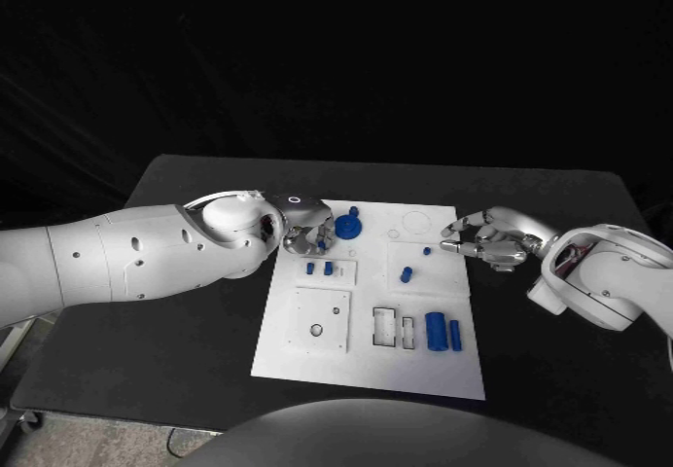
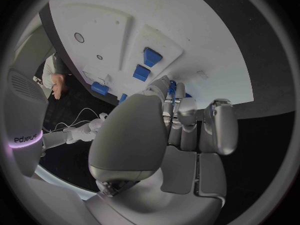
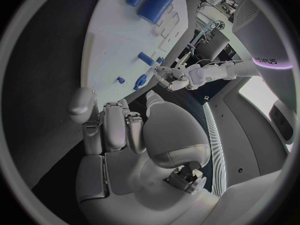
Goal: Assemble the parts on the task board
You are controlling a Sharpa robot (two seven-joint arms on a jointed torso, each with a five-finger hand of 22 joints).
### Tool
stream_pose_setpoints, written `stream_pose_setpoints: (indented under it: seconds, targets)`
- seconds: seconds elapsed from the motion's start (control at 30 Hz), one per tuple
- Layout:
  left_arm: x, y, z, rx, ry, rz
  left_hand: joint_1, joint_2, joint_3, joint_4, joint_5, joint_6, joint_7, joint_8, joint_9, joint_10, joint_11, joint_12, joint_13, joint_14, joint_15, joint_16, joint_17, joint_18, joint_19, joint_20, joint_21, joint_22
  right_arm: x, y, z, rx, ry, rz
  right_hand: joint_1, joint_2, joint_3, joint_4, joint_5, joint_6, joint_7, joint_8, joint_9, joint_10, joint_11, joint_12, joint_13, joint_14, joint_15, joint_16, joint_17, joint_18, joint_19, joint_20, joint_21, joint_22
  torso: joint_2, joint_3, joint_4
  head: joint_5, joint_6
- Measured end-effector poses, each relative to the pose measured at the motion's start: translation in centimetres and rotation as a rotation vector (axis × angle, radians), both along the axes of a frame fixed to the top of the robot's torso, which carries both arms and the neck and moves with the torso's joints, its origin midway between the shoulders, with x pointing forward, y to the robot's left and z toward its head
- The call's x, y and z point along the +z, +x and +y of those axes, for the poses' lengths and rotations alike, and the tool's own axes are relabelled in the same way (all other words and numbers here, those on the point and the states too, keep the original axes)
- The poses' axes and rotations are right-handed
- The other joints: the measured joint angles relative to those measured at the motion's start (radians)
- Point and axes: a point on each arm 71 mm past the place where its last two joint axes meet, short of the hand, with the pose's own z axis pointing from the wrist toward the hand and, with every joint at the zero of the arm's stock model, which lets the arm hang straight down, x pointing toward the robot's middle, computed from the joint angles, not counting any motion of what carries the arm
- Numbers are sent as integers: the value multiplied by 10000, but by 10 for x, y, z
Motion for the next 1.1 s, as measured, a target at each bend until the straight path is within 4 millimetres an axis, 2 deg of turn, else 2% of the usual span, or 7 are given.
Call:
stream_pose_setpoints:
  seconds: [1.1]
  targets:
    - [-4, 0, -8, -93, 17, 68, 0, 0, 94, 17, 1, -73, -1, -116, -65, -21, 14, -95, -74, -67, -4, -56, -167, -1, -59, 13, -59, -4, -1, 0, 0, 6, -12, 38, 0, 0, 0, 0, 0, 0, 0, 0, -7, 0, 0, -116, 16, 0, 0, 0, 6, 0, -36, 37, -61, -2, 8, 1, 0, 18, 0]
